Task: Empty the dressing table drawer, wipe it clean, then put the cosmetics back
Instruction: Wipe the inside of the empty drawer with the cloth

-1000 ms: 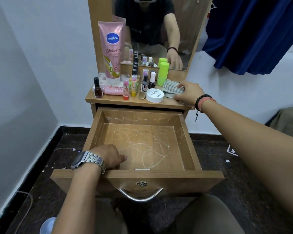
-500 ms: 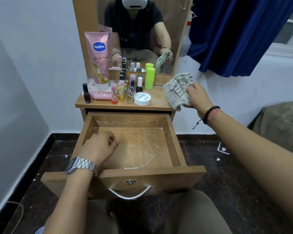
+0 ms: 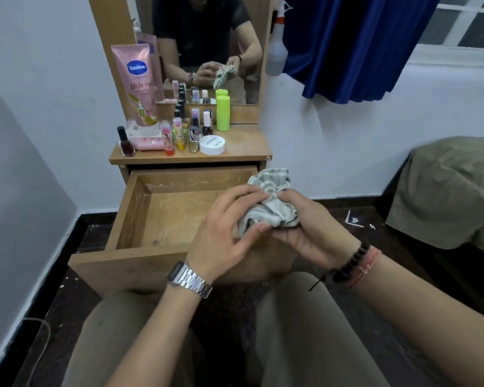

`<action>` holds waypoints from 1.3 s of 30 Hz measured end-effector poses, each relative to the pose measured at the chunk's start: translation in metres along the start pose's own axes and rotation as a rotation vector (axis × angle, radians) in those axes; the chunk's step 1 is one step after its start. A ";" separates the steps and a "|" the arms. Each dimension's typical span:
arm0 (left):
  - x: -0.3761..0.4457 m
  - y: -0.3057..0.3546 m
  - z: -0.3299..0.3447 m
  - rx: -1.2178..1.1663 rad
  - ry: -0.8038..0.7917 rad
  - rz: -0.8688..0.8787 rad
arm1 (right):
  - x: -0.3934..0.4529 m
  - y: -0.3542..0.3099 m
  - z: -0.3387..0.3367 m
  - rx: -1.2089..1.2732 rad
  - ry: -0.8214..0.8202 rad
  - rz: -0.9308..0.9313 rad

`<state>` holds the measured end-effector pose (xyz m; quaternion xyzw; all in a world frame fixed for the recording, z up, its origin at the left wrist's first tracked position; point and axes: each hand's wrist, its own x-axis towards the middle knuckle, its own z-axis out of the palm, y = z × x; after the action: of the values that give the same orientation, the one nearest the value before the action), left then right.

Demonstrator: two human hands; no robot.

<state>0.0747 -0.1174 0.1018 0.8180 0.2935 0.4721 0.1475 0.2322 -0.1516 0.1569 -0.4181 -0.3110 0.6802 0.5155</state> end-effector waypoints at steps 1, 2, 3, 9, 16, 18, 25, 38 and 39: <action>-0.003 0.003 -0.003 -0.016 -0.004 -0.009 | -0.005 0.000 -0.002 -0.030 -0.017 0.032; -0.007 0.007 -0.006 -0.034 -0.002 -0.025 | -0.009 0.000 -0.003 -0.078 -0.036 0.063; -0.010 0.010 -0.009 -0.049 0.001 -0.040 | -0.015 0.000 -0.004 -0.129 -0.061 0.086; -0.039 0.028 -0.012 -0.106 0.126 -0.208 | -0.040 0.003 0.008 -0.564 -0.235 0.008; -0.053 0.058 -0.006 -0.420 0.376 -0.617 | -0.042 0.022 0.010 -1.040 -0.250 -0.285; -0.052 0.060 -0.009 -0.533 0.354 -0.643 | -0.041 0.024 0.007 -0.919 -0.240 -0.288; -0.057 0.056 0.000 -0.826 0.302 -0.703 | -0.035 0.028 -0.001 -0.842 -0.183 -0.270; -0.057 0.047 -0.005 -0.457 0.179 -0.479 | -0.033 0.033 -0.001 -0.429 -0.089 -0.116; -0.057 0.048 -0.003 -0.570 0.224 -0.551 | -0.033 0.034 0.000 -0.497 -0.085 -0.172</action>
<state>0.0663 -0.1907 0.0893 0.5788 0.3733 0.5633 0.4564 0.2215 -0.1929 0.1362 -0.4749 -0.5244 0.5535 0.4395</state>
